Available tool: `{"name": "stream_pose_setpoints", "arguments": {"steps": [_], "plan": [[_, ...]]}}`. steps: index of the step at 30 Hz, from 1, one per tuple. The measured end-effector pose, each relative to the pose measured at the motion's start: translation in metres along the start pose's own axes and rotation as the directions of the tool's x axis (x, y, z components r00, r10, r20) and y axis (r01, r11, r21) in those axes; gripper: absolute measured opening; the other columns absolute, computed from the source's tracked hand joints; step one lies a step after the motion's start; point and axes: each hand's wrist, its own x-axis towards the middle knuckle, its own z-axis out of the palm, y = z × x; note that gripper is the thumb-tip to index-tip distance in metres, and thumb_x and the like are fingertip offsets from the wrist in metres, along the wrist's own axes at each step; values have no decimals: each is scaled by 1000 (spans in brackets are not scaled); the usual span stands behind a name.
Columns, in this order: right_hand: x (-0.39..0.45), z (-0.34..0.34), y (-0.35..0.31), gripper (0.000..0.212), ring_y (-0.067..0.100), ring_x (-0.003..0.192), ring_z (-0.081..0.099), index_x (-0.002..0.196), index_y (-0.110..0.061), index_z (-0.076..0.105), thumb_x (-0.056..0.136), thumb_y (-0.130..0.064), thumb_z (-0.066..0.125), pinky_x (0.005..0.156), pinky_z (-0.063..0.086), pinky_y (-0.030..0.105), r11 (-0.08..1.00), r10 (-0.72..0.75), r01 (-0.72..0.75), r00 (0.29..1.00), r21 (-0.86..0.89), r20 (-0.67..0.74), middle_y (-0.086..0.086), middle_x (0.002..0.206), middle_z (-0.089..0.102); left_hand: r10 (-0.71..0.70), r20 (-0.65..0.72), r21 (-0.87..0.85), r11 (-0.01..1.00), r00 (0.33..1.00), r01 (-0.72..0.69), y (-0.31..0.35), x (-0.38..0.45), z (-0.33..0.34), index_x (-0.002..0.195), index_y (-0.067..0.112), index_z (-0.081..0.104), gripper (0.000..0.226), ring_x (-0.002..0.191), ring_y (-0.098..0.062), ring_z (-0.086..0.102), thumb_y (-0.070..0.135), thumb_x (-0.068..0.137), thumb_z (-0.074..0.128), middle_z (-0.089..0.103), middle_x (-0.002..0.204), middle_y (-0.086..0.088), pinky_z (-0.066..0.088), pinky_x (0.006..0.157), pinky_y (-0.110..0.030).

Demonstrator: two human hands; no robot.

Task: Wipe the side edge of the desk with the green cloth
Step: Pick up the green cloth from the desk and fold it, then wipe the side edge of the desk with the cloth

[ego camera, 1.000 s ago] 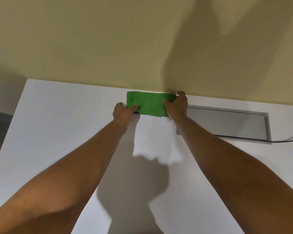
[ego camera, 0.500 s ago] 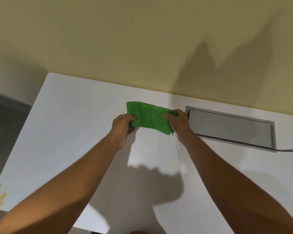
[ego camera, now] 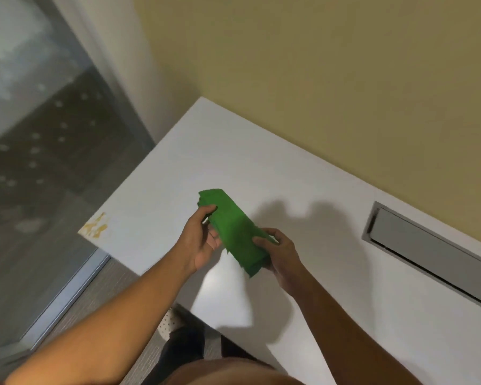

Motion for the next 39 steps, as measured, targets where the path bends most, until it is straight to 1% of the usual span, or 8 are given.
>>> {"name": "stream_pose_setpoints", "arguments": {"steps": [7,10,15,19,25,31,36,39], "plan": [[-39,99,14,49,13,116,61,132,-24,65,86,-19,81,96,50,31,664,-425,351,904,-660,53,-7,130,61,37,19,38,999,999,-38,21,-48,-77,125,9,69,31,99,-28,78,21,99,57,80,114,-13,61,82,-40],[-51,153,17,53,13,123,60,136,-25,61,86,-27,77,103,52,34,549,-484,499,844,-671,232,-6,137,60,63,48,32,997,997,-64,31,-67,-102,130,9,67,34,95,-24,79,22,100,58,81,109,-11,62,76,-36],[-63,231,30,37,-11,109,61,107,-75,52,91,-45,68,94,57,28,576,-427,508,855,-641,294,-46,108,58,165,84,68,983,983,-171,53,-96,-139,132,15,69,39,117,-23,72,37,102,57,75,126,-12,61,85,-37],[-65,266,43,52,-44,102,42,143,-53,49,93,-63,62,73,43,-5,544,-467,554,824,-630,321,-65,103,44,262,49,135,954,964,-266,67,-110,-170,133,19,68,40,122,-27,69,39,99,66,75,126,-8,57,102,-46],[-69,297,38,47,-21,109,61,145,-38,61,100,-53,63,93,47,7,516,-412,576,816,-634,406,-31,134,63,336,-57,128,936,940,-327,87,-121,-197,127,22,73,36,114,-22,73,39,95,72,79,120,-2,57,100,-45],[-58,305,32,24,32,106,78,118,-17,80,107,-27,61,99,60,56,714,-306,484,866,-505,396,11,109,83,306,-218,87,952,927,-294,101,-116,-215,102,6,74,29,52,-14,71,33,101,63,77,69,-4,52,45,-21],[-33,312,23,27,35,95,75,113,-9,78,109,-23,55,97,59,59,833,-194,307,941,-461,277,25,111,79,233,-299,-12,969,925,-248,106,-110,-223,116,10,73,34,99,-34,77,39,100,62,80,107,-16,60,89,-51],[-14,312,11,28,32,90,74,106,-10,79,109,-26,56,89,63,50,864,-145,224,968,-452,203,20,103,82,175,-305,-96,972,936,-213,110,-104,-234,114,14,73,29,95,-32,78,38,99,66,81,106,-13,61,85,-49]]}}
